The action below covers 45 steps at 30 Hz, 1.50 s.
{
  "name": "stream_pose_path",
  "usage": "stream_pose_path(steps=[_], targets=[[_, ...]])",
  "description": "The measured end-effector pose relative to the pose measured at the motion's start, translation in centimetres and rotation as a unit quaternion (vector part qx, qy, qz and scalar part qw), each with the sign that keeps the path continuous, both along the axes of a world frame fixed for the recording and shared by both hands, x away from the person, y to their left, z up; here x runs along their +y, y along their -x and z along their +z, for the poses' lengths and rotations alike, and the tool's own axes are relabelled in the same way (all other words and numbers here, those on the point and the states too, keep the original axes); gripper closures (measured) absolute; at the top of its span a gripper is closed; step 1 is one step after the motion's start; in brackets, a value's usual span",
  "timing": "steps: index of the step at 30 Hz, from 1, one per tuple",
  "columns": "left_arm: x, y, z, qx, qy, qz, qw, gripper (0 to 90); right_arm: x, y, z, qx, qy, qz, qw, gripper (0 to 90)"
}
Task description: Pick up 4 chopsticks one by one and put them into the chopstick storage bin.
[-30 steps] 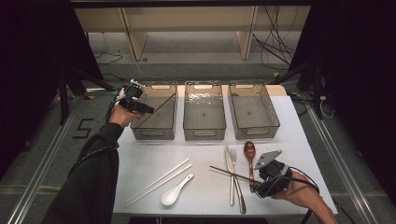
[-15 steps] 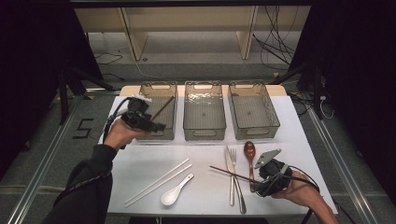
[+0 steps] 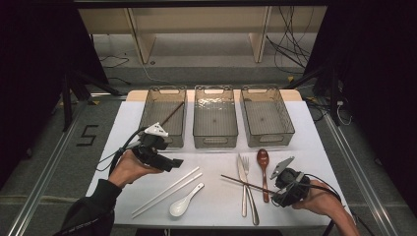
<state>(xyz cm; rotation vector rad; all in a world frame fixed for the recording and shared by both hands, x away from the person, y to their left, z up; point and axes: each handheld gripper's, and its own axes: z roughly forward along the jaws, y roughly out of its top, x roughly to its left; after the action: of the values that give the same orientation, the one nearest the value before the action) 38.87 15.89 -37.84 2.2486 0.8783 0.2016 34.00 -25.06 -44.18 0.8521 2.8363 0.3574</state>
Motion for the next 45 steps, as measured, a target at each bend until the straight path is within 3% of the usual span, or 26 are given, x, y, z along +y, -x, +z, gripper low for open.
stream_pose_path(steps=[10,30,36,39,45], targets=[[-0.5,2.2,-1.5,0.006,0.000,-0.020,0.9998,12.8,-0.3,-0.4,-0.4,0.022,0.021,0.001,0.9995,59.6],[0.0,3.5,-2.7,0.006,-0.010,-0.021,0.9997,11.3,-0.2,-0.7,-0.8,0.037,0.050,0.025,0.9977,74.3],[-0.1,3.5,-2.7,0.008,-0.009,-0.023,0.9997,11.3,0.0,-0.7,-0.9,0.039,0.056,0.041,0.9968,80.5],[0.0,3.4,-2.8,0.008,-0.009,-0.024,0.9996,11.3,0.2,-0.6,-0.9,0.033,0.062,0.062,0.9956,84.1],[-0.1,3.4,-2.8,0.010,-0.009,-0.027,0.9995,11.3,0.3,-0.2,-0.6,0.026,0.067,0.087,0.9936,85.0]])
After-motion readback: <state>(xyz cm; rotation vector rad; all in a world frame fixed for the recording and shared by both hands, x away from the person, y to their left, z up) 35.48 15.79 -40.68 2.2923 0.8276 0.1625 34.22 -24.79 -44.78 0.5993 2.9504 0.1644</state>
